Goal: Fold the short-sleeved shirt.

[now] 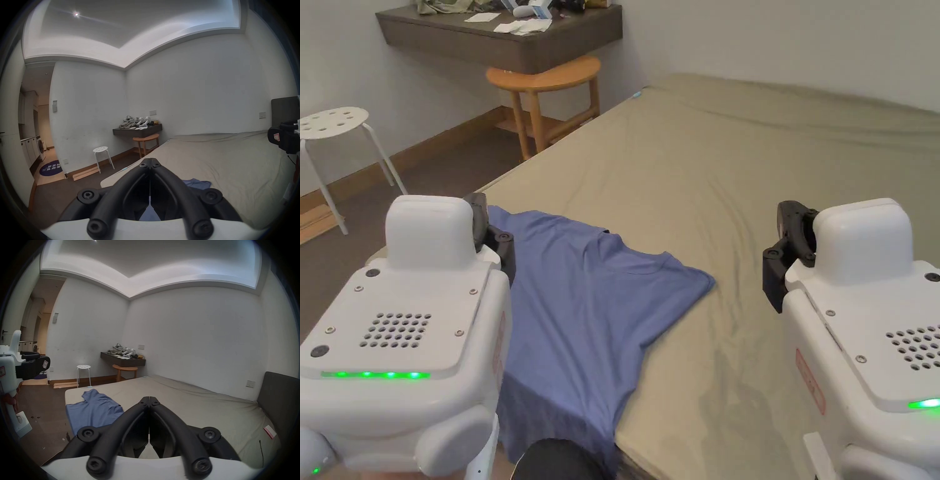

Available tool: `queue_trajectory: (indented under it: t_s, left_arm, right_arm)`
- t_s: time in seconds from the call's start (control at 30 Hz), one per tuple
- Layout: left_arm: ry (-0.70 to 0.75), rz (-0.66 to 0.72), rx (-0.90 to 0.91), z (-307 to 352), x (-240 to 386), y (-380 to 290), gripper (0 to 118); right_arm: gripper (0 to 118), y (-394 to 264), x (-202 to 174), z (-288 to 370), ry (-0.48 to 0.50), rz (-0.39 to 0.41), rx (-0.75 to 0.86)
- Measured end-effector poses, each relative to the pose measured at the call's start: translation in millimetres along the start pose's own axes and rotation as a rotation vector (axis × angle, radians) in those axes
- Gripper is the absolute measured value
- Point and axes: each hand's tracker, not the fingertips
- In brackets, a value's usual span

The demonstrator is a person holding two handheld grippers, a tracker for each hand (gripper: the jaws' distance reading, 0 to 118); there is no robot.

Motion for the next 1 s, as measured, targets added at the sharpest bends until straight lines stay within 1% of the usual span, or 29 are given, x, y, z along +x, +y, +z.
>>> queue_trajectory:
  t_s: [0.07,0.1,0.2,0.27,0.43,0.5,0.57,0.63,0.83,0.9,0.93,0.97,1.0]
  left_arm:
    - [0.007,0.007,-0.010,-2,-6,-5,0]
    - [0.010,0.006,-0.014,-2,-8,-6,0]
    - [0.005,0.000,-0.030,-7,-7,-11,0]
    - [0.002,-0.011,-0.043,-11,-5,-14,0]
    - [-0.047,-0.018,-0.099,-31,3,-23,0]
    - [-0.076,-0.020,-0.133,-45,8,-30,0]
    - [-0.120,-0.020,-0.179,-69,13,-40,0]
    - [-0.164,-0.009,-0.264,-104,22,-53,0]
    - [-0.259,0.010,-0.545,-203,49,-105,0]
    - [-0.262,-0.021,-0.640,-233,60,-127,0]
    - [-0.256,-0.023,-0.659,-246,65,-138,4]
    - [-0.251,-0.031,-0.688,-257,68,-149,28]
    - [-0.232,-0.022,-0.700,-269,71,-161,70]
  right_arm:
    - [1,0,-10,-3,0.031,-0.003,-0.008]
    - [1,-6,-3,-6,0.037,0.000,-0.012]
    - [1,-6,-7,-15,0.054,0.020,-0.022]
    - [1,-9,-2,-19,0.056,0.023,-0.021]
    - [1,-13,10,-26,0.046,-0.015,-0.027]
    - [1,-19,13,-30,0.040,-0.015,-0.040]
    - [1,-26,19,-35,0.028,-0.001,-0.055]
    - [1,-34,23,-41,0.009,0.019,-0.090]
    - [1,-55,48,-56,-0.046,0.013,-0.160]
    - [1,-62,55,-63,-0.058,0.006,-0.181]
    - [1,-65,59,-67,-0.065,0.005,-0.195]
    - [1,-69,62,-71,-0.072,0.004,-0.208]
    - [1,-72,65,-73,-0.077,0.003,-0.218]
